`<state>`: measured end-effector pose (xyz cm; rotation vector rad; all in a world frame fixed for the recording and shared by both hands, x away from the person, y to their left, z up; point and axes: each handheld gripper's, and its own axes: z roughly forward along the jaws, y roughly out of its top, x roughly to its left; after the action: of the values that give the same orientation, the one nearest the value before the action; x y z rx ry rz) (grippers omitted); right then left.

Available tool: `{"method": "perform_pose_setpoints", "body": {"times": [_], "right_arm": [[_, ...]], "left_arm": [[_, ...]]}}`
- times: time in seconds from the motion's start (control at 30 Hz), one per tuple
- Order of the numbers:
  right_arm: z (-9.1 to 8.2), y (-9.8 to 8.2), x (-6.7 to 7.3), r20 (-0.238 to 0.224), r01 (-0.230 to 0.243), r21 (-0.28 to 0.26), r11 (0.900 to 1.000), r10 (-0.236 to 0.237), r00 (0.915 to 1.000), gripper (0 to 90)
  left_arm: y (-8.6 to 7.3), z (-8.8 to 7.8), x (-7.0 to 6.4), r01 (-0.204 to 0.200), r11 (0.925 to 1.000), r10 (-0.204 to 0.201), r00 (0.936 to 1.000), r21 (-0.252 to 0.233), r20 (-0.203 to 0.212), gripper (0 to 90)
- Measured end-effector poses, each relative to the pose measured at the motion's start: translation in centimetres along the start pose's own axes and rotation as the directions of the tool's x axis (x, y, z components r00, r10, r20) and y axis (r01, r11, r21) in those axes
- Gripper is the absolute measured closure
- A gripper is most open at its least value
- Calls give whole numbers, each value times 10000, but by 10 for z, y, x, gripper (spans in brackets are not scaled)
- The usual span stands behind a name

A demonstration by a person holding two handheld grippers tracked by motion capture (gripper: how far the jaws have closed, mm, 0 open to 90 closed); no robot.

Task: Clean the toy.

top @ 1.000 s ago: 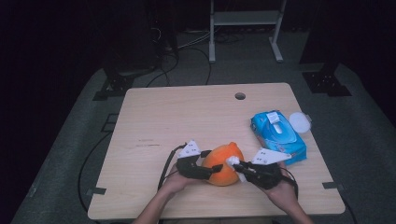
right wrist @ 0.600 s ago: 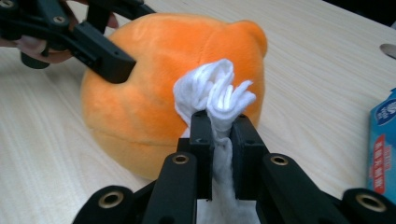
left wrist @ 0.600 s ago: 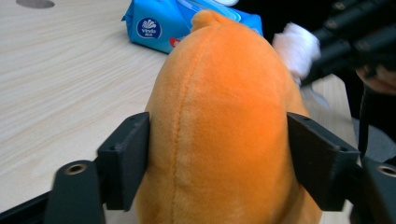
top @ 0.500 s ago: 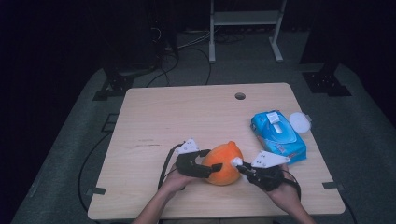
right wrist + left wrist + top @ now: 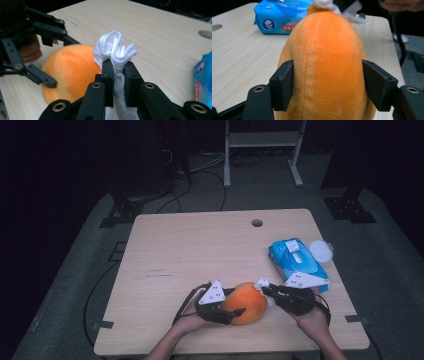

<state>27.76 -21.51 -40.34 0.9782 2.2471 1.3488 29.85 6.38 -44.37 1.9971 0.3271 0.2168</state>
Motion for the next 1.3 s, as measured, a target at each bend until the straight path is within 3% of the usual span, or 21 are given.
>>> {"method": "perform_pose_setpoints", "body": {"times": [0.07, 0.17, 0.27, 0.37, 0.43, 0.53, 0.63, 0.77, 0.83, 0.87, 1.0, 1.07, 1.2, 1.3], "right_arm": [[2, -8, -8, -25, -416, 249, 9988, 417, 9991, 802], [1, -10, -11, -186, -696, 231, 9973, 701, 9974, 802], [-3, 0, -2, -291, -464, -89, 9989, 461, 9985, 802], [-5, 8, 8, -376, 92, -215, 9997, -100, 9992, 801], [-4, 7, 8, -265, 238, -73, 9997, -240, 9994, 801], [-2, 0, -1, -129, 46, 299, 9995, -42, 9999, 800], [-5, 1, -4, -379, -365, 360, 9987, 378, 9986, 800], [-6, 13, 14, -667, 397, 158, 9991, -385, 9970, 800], [-2, 11, 17, -448, 771, 405, 9962, -753, 9962, 798], [-1, 10, 15, -433, 713, 448, 9964, -694, 9966, 798], [-7, 3, -4, -30, 100, 750, 9971, -98, 9999, 798], [-12, 1, -8, -63, -197, 728, 9972, 203, 9998, 798], [-11, 9, 4, -447, 171, 385, 9991, -154, 9989, 797], [-5, 10, 13, -581, 684, 770, 9947, -640, 9963, 798]], "left_arm": [[-1, 0, 1, 93, 9999, -93, 10000, -101, 20, 312], [1, 2, -4, -174, 9998, 174, 9998, -11, -86, 304], [2, 3, -8, -456, 9990, 457, 9989, 13, -111, 299], [4, 5, -13, -817, 9966, 817, 9966, 76, -84, 291], [4, 4, -13, -746, 9972, 746, 9972, 26, -26, 286], [4, 5, -12, -588, 9982, 589, 9982, -80, 66, 286], [6, 9, -17, -838, 9965, 838, 9964, -55, 108, 269], [8, 12, -22, -1060, 9944, 1060, 9944, -43, 34, 271], [7, 11, -21, -872, 9962, 871, 9962, 39, 68, 274], [7, 10, -19, -753, 9971, 754, 9971, -54, 103, 276], [5, 9, -16, -428, 9990, 430, 9989, -128, 190, 275], [6, 10, -17, -452, 9989, 454, 9988, -133, 157, 271], [7, 12, -21, -505, 9986, 505, 9987, -143, 5, 261], [10, 9, -18, -334, 9989, 339, 9993, -318, 130, 191]]}}
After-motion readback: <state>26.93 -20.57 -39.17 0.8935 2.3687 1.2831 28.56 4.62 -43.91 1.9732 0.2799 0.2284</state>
